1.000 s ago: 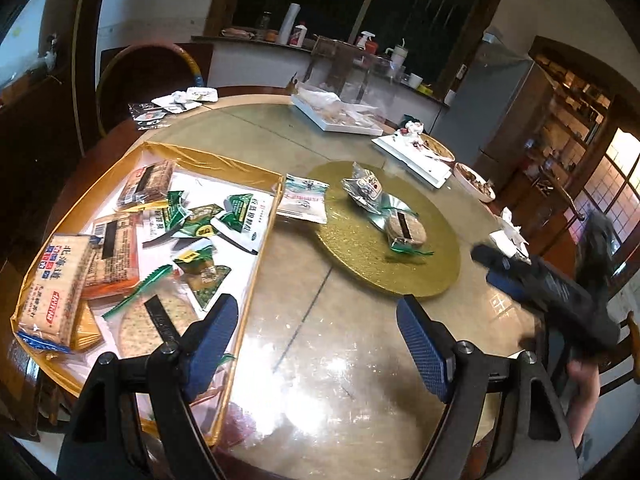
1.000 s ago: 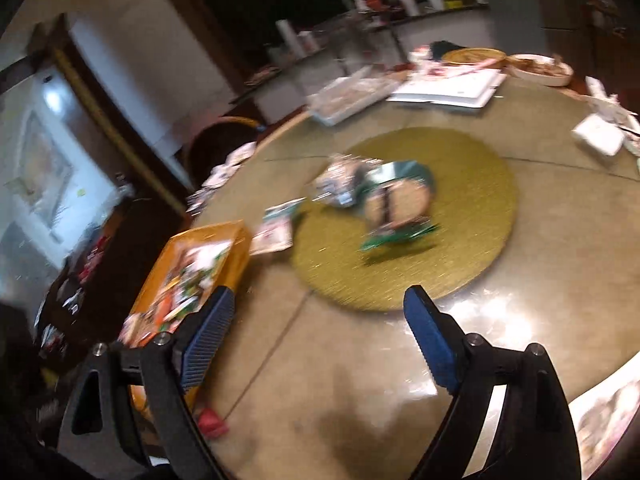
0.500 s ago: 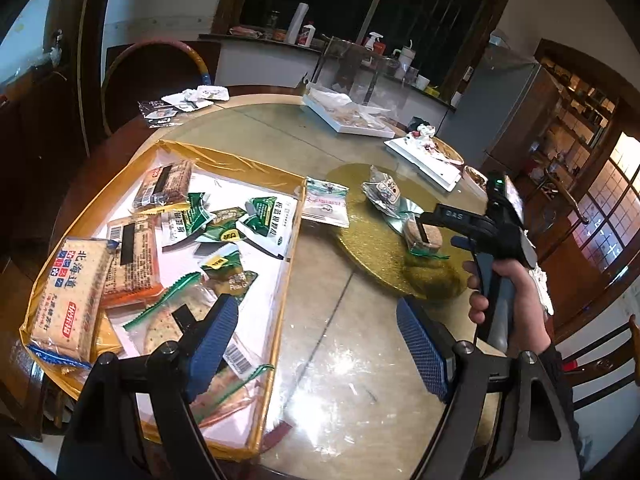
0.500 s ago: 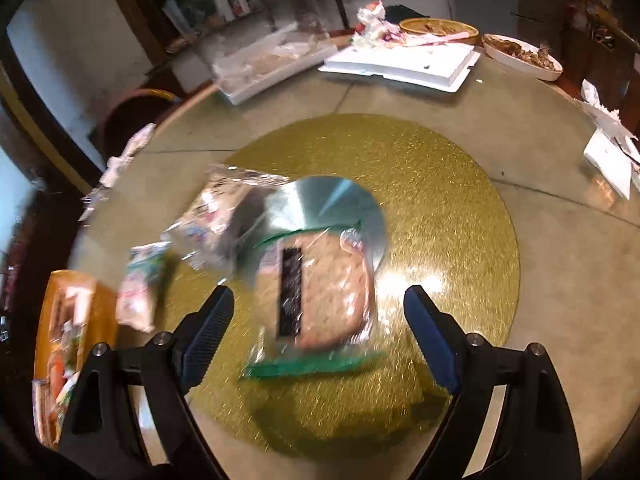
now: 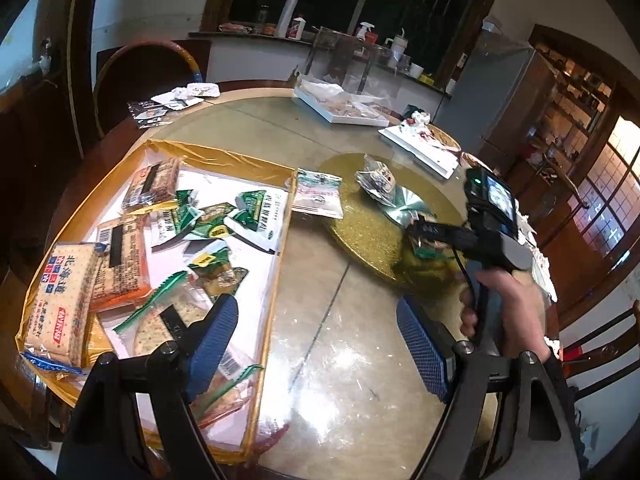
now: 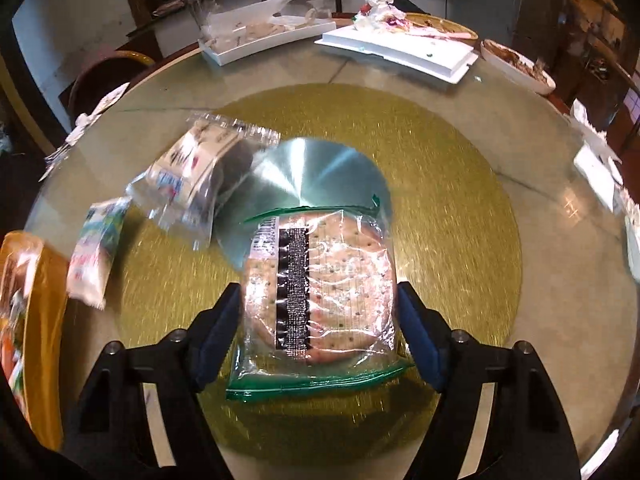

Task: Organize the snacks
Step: 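Grasp another round cracker bag on the lazy susan with the right tool, then grasp the white red-seal pack with the left tool while the right tool holds its bag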

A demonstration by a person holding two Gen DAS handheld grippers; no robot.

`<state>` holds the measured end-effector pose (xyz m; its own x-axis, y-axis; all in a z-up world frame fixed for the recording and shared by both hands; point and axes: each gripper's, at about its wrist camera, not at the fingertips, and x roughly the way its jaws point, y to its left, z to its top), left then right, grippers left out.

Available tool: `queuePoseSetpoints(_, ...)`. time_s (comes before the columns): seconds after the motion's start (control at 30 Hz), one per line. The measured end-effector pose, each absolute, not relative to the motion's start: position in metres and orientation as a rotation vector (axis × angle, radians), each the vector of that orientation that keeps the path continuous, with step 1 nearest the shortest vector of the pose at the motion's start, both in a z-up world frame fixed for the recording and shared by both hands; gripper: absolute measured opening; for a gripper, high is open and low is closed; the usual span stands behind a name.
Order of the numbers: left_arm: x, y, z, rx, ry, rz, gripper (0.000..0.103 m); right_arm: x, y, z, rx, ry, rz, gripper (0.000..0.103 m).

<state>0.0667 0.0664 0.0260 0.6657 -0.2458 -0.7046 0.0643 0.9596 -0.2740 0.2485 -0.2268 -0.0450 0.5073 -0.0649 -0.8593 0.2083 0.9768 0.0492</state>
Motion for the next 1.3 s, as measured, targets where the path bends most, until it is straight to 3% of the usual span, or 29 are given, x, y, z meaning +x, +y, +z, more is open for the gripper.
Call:
queuePoseSetpoints(0.43, 0.142, 0.002, 0.014, -0.084, 0.918, -0.255, 0.082, 0.084, -0.235, -0.043, 0.274, 0.959, -0.089, 0.077)
queuePoseSetpoints(0.8, 0.262, -0.066, 0.01, 0.048, 0.886, -0.222, 0.082, 0.071, -0.241, -0.044, 0.337, 0.905, -0.069, 0.076)
queuePoseSetpoints(1.17, 0.339, -0.109, -0.037, 0.232, 0.998, -0.134, 0.081, 0.072, -0.241, -0.044, 0.317, 0.912, -0.055, 0.076)
queuePoseSetpoints(1.3, 0.34, -0.102, -0.044, 0.193, 1.016, -0.157, 0.052, 0.071, -0.241, -0.044, 0.317, 0.91, -0.051, 0.076)
